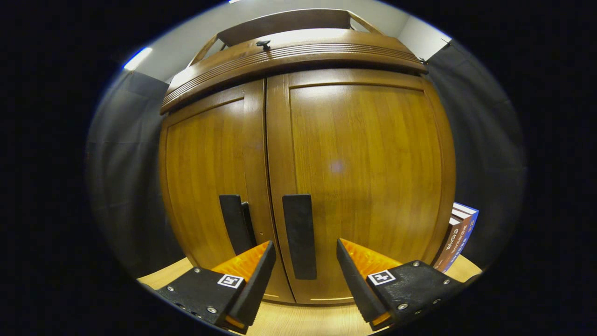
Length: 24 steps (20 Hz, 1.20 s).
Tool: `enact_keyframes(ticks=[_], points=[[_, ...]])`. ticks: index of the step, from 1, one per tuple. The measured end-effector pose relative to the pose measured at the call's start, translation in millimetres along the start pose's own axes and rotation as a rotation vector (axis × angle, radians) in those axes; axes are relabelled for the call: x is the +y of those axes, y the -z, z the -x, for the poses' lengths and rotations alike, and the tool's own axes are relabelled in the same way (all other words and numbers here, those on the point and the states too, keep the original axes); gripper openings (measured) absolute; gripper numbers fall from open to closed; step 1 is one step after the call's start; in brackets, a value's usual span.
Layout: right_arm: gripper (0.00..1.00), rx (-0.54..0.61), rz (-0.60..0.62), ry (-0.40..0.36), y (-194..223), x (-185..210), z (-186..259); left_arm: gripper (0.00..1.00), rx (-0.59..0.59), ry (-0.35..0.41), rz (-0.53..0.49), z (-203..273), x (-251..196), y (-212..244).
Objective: Open the right door of the double-door shoe cabinet with the right hand, and open the left door with the left hand.
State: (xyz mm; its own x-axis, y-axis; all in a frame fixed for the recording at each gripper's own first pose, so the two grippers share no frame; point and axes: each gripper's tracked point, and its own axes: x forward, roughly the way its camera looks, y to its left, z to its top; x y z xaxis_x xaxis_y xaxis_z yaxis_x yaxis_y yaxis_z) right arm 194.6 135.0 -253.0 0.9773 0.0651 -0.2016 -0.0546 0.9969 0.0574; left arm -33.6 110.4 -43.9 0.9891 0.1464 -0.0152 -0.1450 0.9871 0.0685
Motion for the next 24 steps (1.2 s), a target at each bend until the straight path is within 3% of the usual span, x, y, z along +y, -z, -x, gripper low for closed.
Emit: enact_keyframes(ticks=[1,2,3,8,9,10,11,12,13,14,22,23,24], points=[[0.78,0.005,0.003,0.005,2.6,-0.7,-5.4,0.97,0.002,0.001,0.001,-1.3,2.0,2.6],[0.87,0.008,0.005,0.011,4.4,-1.3,-10.4,0.94,0.003,0.002,0.002,-9.7,0.3,8.6],[0.72,0.011,0.004,0.012,5.1,-1.4,-14.9,0.94,0.0,0.001,0.003,-6.0,4.6,5.7],[0.58,0.013,-0.019,0.003,6.2,1.6,-27.4,0.95,-0.022,-0.019,0.029,-8.6,17.6,11.4],[0.41,0.009,-0.02,0.0,5.2,3.3,-29.8,0.97,-0.03,-0.02,0.034,-8.9,18.6,10.2],[0.49,0.007,-0.016,-0.002,4.7,3.3,-31.4,0.97,-0.034,-0.024,0.035,-10.6,19.7,9.9],[0.43,0.009,-0.012,0.0,5.5,2.8,-33.0,0.97,-0.036,-0.029,0.033,-11.2,21.2,10.3],[0.31,0.015,-0.011,0.003,6.8,2.2,-34.3,0.95,-0.037,-0.031,0.03,-10.9,20.7,10.2],[0.39,0.016,-0.015,0.004,6.9,2.4,-34.2,0.95,-0.036,-0.027,0.028,-10.9,18.4,11.1],[0.39,0.018,-0.017,0.005,7.6,2.4,-34.6,0.96,-0.035,-0.023,0.03,-10.8,15.6,10.9],[0.31,-0.006,-0.005,0.012,9.8,-1.6,-21.1,0.96,-0.032,-0.017,0.009,-2.9,7.8,8.5],[0.21,-0.008,-0.003,0.006,9.8,-1.7,-17.4,0.96,-0.034,-0.02,0.009,-2.4,8.2,8.3],[0.21,-0.01,-0.003,-0.002,10.3,-1.9,-12.5,0.94,-0.036,-0.025,0.01,-1.7,9.0,7.5]])
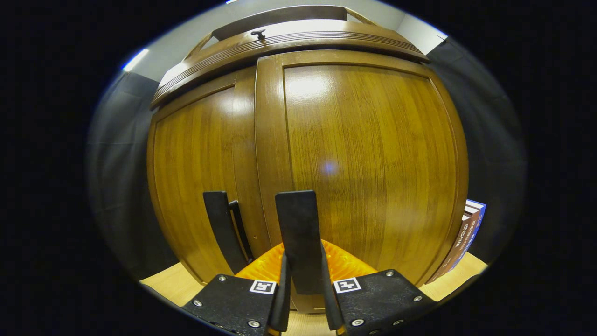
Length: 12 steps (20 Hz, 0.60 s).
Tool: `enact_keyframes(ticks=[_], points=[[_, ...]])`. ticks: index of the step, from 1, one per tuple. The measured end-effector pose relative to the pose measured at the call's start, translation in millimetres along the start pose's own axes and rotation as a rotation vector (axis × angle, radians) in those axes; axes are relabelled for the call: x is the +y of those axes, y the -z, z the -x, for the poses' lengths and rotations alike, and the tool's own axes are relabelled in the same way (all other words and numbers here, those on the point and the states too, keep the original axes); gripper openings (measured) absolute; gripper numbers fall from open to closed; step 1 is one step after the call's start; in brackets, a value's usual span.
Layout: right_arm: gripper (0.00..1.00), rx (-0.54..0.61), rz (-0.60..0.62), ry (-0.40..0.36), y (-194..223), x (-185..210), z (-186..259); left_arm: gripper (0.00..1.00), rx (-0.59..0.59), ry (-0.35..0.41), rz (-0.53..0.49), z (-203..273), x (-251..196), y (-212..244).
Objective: Open the right door of the double-door shoe cabinet with the right hand, and open the left door with the left hand.
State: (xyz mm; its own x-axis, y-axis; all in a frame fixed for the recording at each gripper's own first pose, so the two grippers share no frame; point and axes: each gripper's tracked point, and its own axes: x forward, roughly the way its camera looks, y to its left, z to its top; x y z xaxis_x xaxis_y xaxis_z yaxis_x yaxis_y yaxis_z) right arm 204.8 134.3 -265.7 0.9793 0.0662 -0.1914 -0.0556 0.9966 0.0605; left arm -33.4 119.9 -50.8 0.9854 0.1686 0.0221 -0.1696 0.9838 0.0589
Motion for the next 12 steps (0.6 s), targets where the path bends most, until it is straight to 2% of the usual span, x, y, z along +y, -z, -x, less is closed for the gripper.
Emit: enact_keyframes(ticks=[1,12], points=[[0.29,0.0,0.004,-0.011,0.7,0.2,5.8,0.94,-0.002,-0.007,0.002,0.6,0.9,-0.6],[0.29,-0.029,-0.011,-0.078,-1.9,-15.8,86.2,0.95,-0.004,-0.036,0.012,9.7,0.6,-3.0]])
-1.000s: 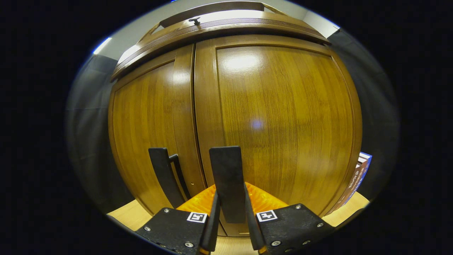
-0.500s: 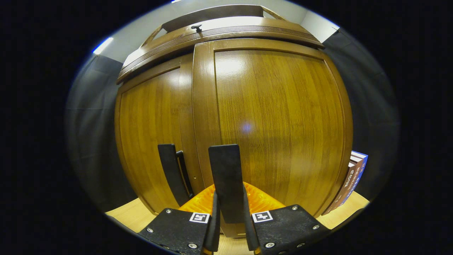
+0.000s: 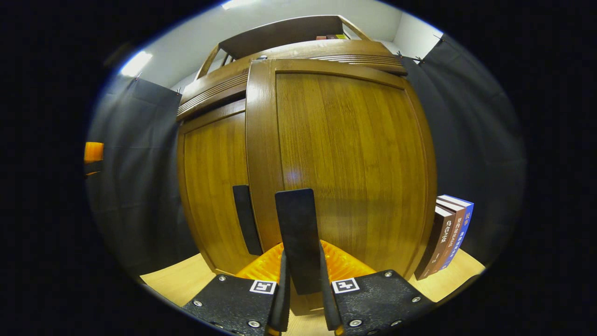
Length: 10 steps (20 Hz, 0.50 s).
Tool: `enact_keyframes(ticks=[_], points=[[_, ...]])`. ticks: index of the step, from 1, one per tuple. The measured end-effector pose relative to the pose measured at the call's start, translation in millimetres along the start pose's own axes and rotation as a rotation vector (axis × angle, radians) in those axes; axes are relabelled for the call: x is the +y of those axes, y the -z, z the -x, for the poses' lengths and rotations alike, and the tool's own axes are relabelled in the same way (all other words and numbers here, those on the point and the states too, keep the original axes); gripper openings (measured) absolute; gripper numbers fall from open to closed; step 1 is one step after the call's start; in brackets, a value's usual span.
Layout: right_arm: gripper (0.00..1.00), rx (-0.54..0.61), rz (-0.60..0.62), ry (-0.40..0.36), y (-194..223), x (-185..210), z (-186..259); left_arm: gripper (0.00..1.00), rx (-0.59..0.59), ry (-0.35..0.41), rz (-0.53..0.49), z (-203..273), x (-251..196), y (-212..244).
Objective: Open the right door of the double-door shoe cabinet with the right hand, and open the left door with the left hand.
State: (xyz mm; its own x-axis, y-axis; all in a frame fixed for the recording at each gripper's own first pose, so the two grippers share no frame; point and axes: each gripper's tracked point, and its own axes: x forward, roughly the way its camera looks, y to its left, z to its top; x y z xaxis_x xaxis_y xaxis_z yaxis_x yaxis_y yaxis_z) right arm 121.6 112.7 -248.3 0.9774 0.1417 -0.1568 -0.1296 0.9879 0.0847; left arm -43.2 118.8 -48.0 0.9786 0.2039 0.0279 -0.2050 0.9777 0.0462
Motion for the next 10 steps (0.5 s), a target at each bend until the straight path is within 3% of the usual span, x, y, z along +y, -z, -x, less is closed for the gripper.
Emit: enact_keyframes(ticks=[10], points=[[0.29,-0.02,0.004,0.017,-3.9,-37.4,66.9,0.95,0.005,0.029,0.006,7.0,-23.7,-3.9]])
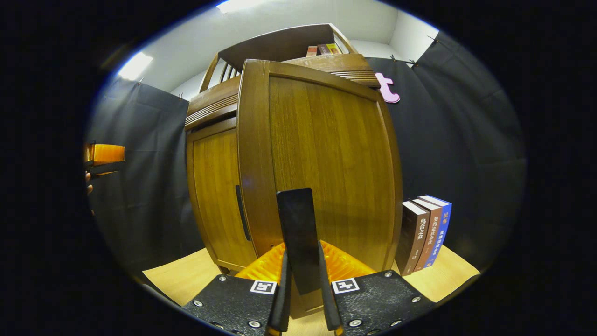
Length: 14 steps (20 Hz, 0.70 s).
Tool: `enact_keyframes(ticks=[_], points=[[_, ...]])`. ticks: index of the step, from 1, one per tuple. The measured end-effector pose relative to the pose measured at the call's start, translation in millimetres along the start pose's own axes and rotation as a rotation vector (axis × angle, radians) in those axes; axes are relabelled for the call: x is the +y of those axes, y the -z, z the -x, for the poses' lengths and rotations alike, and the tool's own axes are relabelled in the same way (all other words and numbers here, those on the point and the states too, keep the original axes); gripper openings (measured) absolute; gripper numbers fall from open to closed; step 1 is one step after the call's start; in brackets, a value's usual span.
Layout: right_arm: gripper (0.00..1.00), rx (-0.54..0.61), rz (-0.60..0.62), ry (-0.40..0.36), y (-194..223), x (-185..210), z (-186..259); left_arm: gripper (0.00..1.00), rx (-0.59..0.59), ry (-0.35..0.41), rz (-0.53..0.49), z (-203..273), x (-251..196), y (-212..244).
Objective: Open the right door of the double-door shoe cabinet with the right hand, and open the left door with the left hand.
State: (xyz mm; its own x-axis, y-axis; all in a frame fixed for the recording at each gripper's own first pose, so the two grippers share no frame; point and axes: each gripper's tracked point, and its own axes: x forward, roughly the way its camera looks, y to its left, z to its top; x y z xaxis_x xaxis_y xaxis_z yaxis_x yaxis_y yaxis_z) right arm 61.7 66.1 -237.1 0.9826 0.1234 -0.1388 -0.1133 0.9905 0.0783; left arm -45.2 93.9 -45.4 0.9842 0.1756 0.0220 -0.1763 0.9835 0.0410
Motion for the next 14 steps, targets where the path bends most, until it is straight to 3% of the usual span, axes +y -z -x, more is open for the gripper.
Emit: enact_keyframes(ticks=[1,2,3,4,5,6,7,8,9,10,11,12,13,14], points=[[0.29,-0.001,0.0,0.004,-1.0,-3.7,4.6,0.95,0.004,0.002,0.001,1.0,-1.7,1.3],[0.38,0.001,-0.001,0.007,0.0,-7.9,8.8,0.96,0.005,0.007,0.003,0.9,-4.8,0.5],[0.2,0.004,-0.004,0.012,0.1,-12.0,13.1,0.95,0.003,0.013,0.005,1.3,-7.5,-0.8],[0.29,0.005,-0.006,0.016,-1.9,-15.0,17.3,0.94,0.002,0.016,0.006,1.4,-9.4,-1.4],[0.19,0.005,-0.005,0.022,-3.4,-18.3,21.5,0.94,0.003,0.02,0.007,1.3,-12.7,-1.2],[0.29,0.005,-0.001,0.029,-3.3,-22.0,25.5,0.94,0.004,0.027,0.007,1.1,-16.4,-1.8],[0.26,0.004,0.002,0.037,-3.6,-26.2,29.8,0.94,0.006,0.031,0.007,1.2,-19.1,-1.5],[0.17,0.003,0.003,0.043,-4.1,-30.2,33.5,0.94,0.007,0.036,0.005,1.0,-21.5,-2.1],[0.25,0.003,0.004,0.049,-4.2,-34.0,37.3,0.94,0.007,0.038,0.003,0.6,-24.3,-2.8],[0.25,0.003,0.006,0.056,-5.3,-36.6,40.9,0.94,0.007,0.041,0.0,0.9,-26.5,-3.6],[0.33,0.004,0.011,0.063,-6.4,-39.9,44.1,0.94,0.007,0.045,0.0,1.6,-29.0,-3.5],[0.14,0.004,0.013,0.07,-7.0,-44.2,47.4,0.94,0.007,0.05,0.0,1.8,-32.0,-4.2],[0.32,0.005,0.016,0.076,-7.2,-48.1,50.2,0.94,0.008,0.054,0.0,2.3,-34.8,-4.4],[0.22,0.004,0.017,0.081,-7.5,-50.7,53.6,0.95,0.008,0.058,-0.001,2.7,-37.4,-4.7]])
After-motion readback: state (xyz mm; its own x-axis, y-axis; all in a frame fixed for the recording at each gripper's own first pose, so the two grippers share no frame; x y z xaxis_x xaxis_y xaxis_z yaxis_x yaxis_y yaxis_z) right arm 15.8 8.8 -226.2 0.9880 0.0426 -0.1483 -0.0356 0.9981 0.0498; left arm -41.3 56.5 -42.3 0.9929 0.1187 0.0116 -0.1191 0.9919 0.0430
